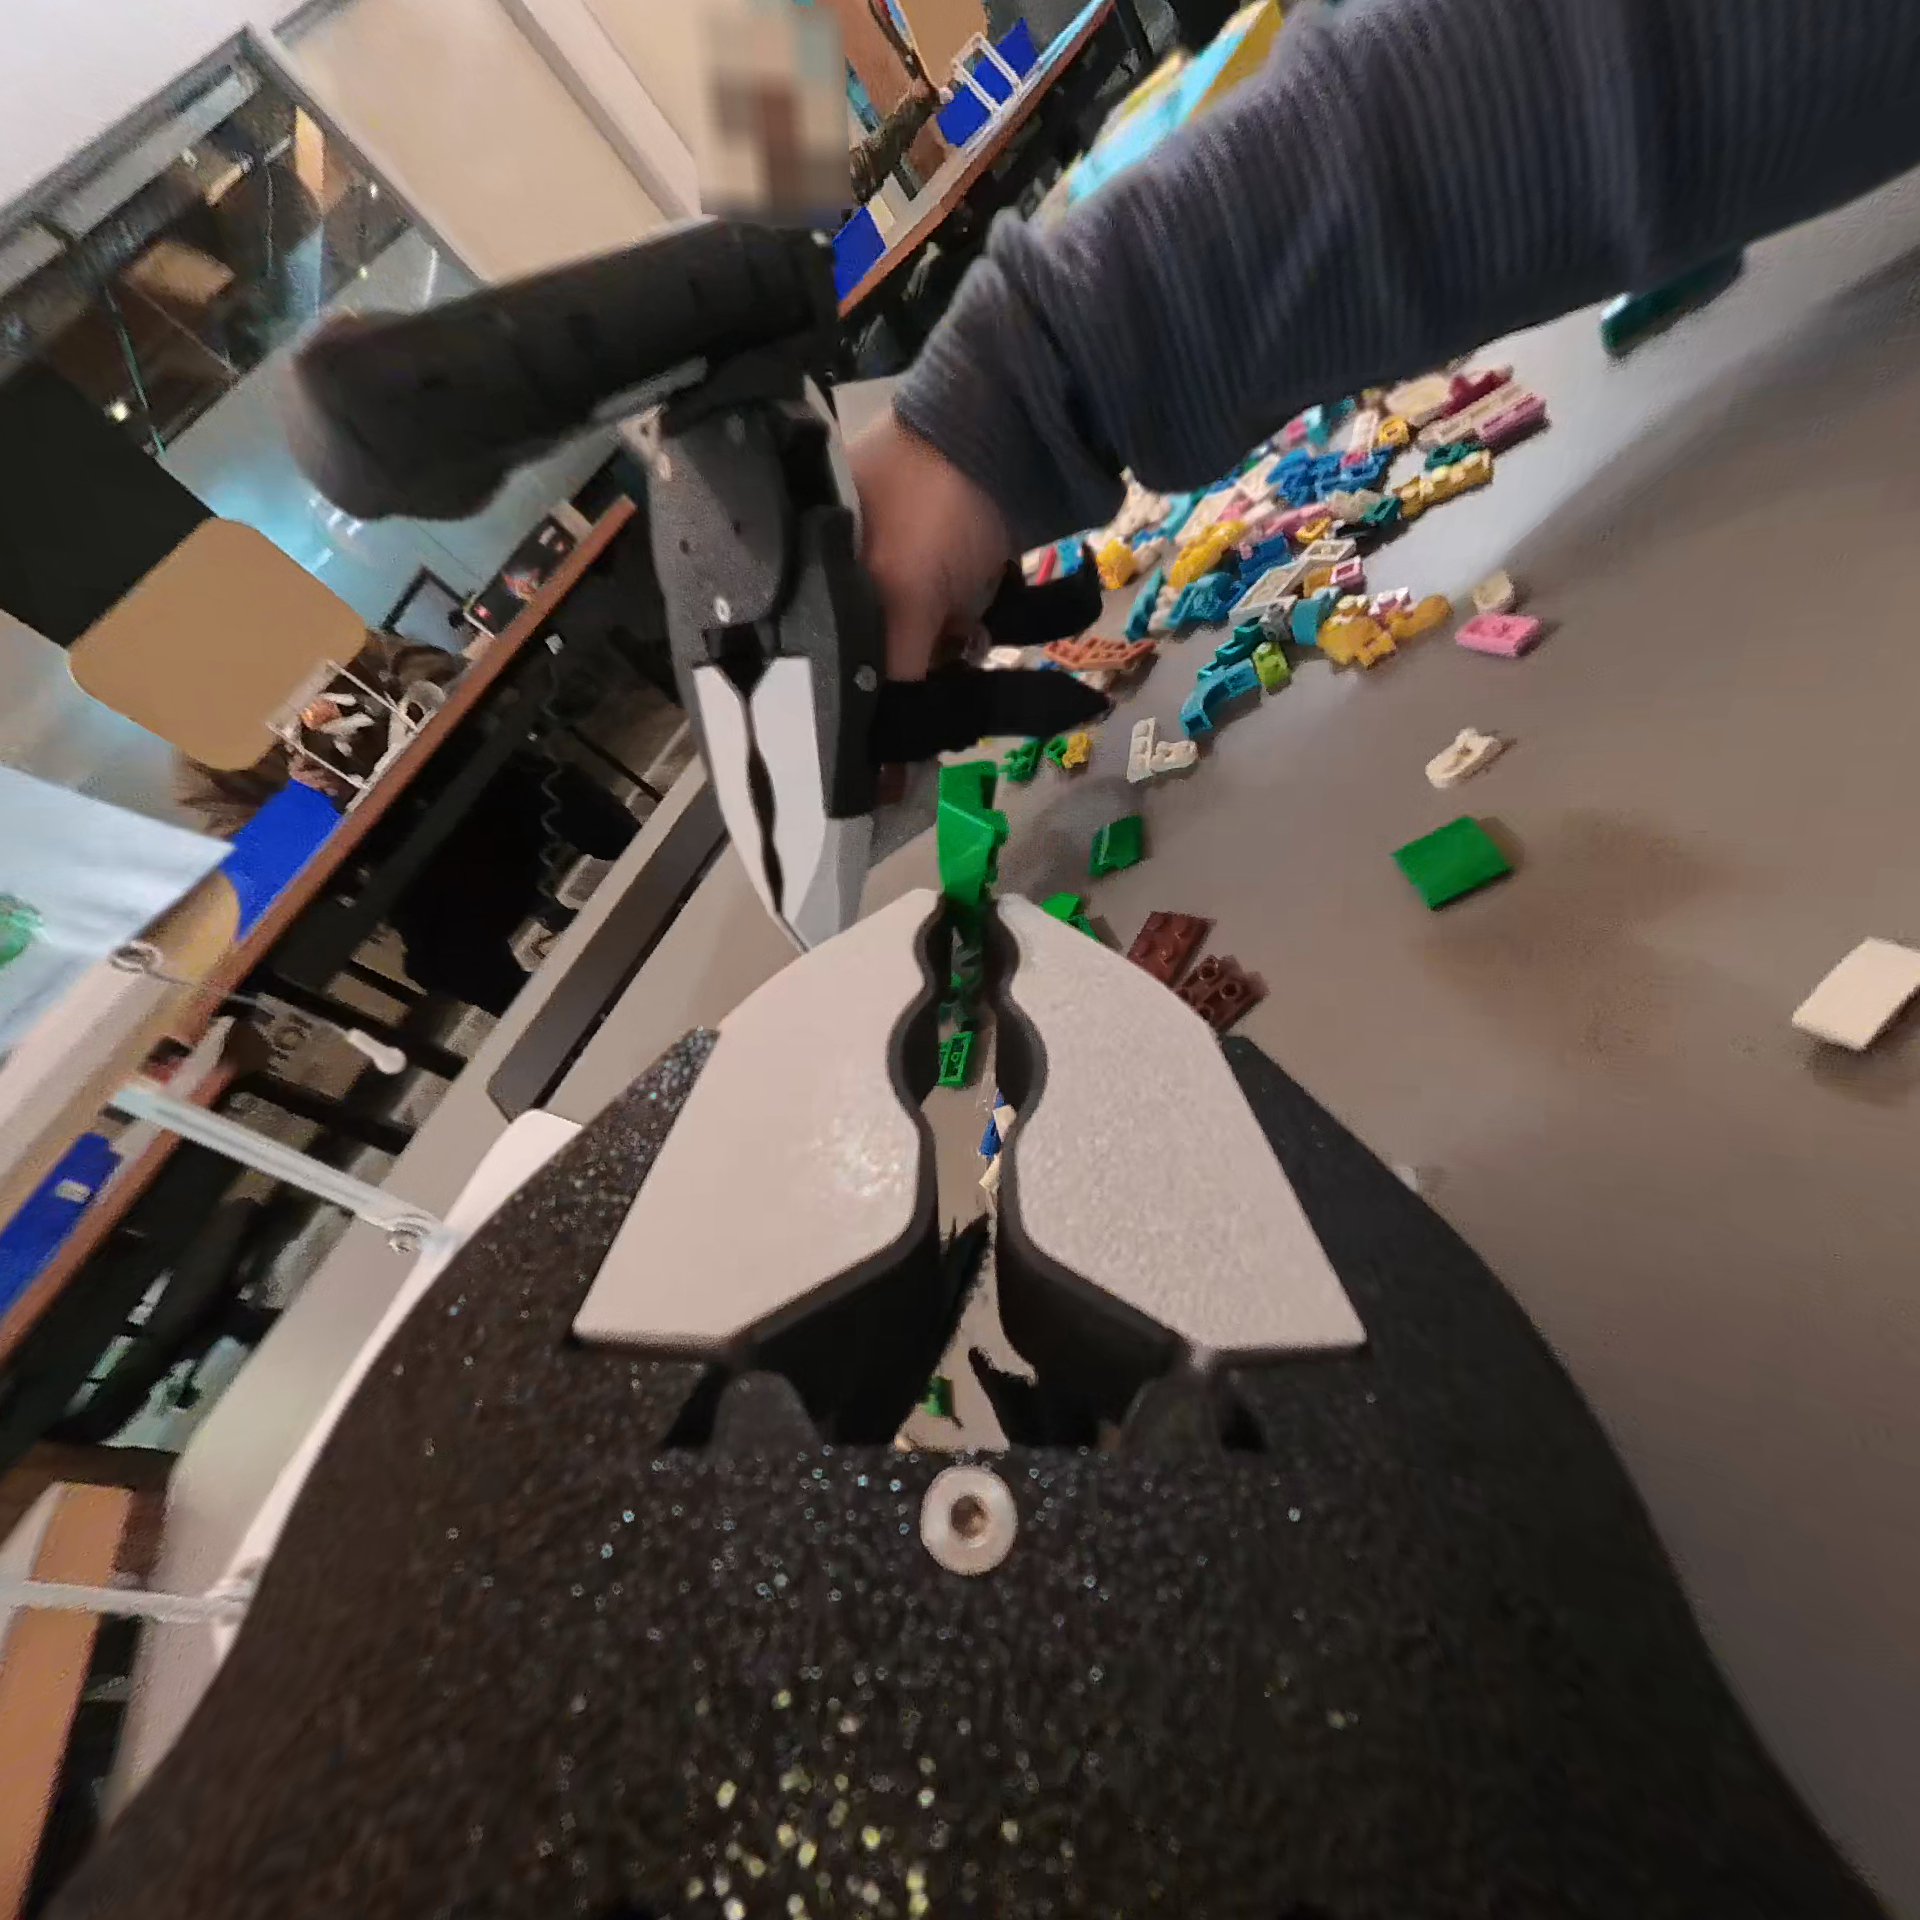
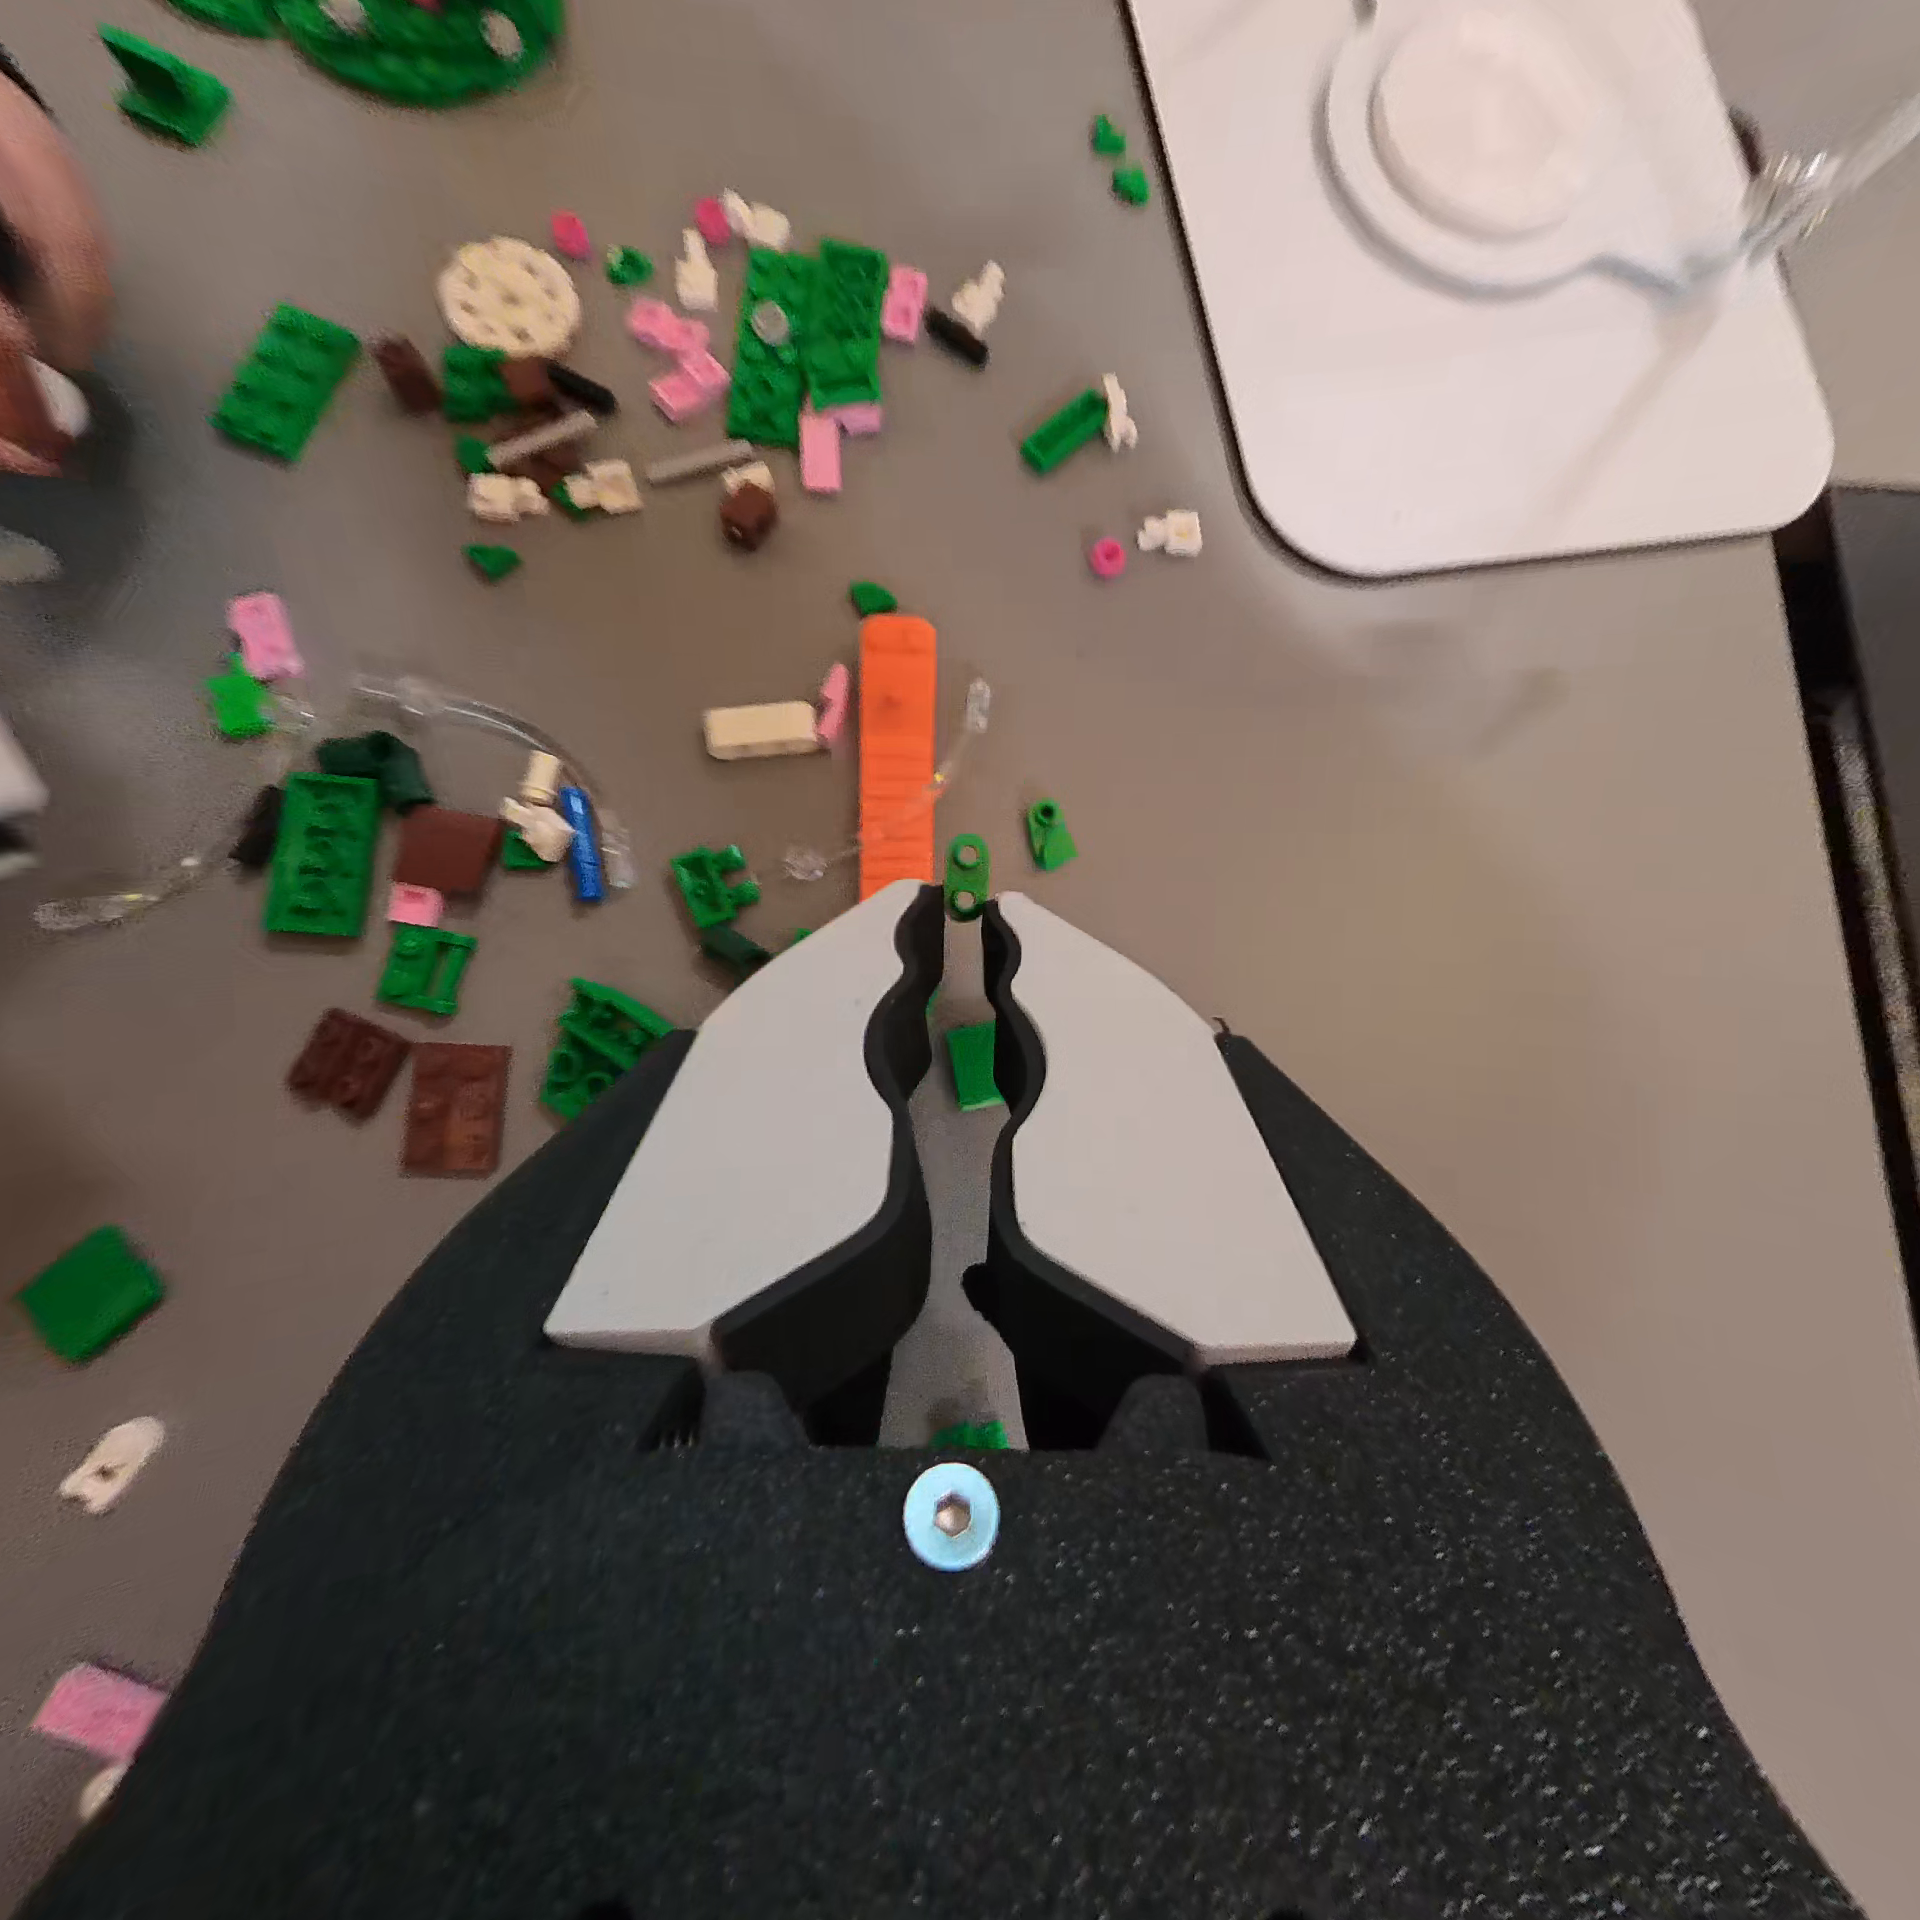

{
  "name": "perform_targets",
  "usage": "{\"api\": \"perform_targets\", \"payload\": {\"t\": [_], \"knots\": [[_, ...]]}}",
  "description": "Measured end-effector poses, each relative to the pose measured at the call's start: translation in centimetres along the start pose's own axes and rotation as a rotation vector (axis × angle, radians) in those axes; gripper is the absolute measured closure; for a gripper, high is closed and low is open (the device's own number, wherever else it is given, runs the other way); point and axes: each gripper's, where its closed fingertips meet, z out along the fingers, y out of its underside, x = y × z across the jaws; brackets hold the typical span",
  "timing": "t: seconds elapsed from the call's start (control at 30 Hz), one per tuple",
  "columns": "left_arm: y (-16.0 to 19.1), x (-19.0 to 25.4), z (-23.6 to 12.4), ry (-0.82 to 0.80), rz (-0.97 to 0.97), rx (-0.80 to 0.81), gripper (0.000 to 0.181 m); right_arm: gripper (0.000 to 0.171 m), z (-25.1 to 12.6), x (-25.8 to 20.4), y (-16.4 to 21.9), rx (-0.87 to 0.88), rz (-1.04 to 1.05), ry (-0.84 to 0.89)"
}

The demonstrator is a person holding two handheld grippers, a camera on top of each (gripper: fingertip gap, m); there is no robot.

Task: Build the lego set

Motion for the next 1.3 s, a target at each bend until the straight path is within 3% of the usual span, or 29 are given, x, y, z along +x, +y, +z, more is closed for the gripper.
{"api": "perform_targets", "payload": {"t": [0.27, 0.5, 1.3], "knots": [[-0.2, 0.1, -0.1, -0.017, 0.059, 0.017, 0.177, 0.165, -4.8, -1.1, -5.8, 0.123, -0.142, 0.097], [0.0, -0.1, -0.1, -0.010, -0.002, 0.021, 0.177, 0.165, -7.9, -1.6, -10.0, 0.182, -0.206, 0.161], [0.9, 0.0, 0.3, -0.017, 0.014, 0.002, 0.177, 0.165, -7.0, -1.7, -8.6, 0.105, -0.249, 0.157]]}}
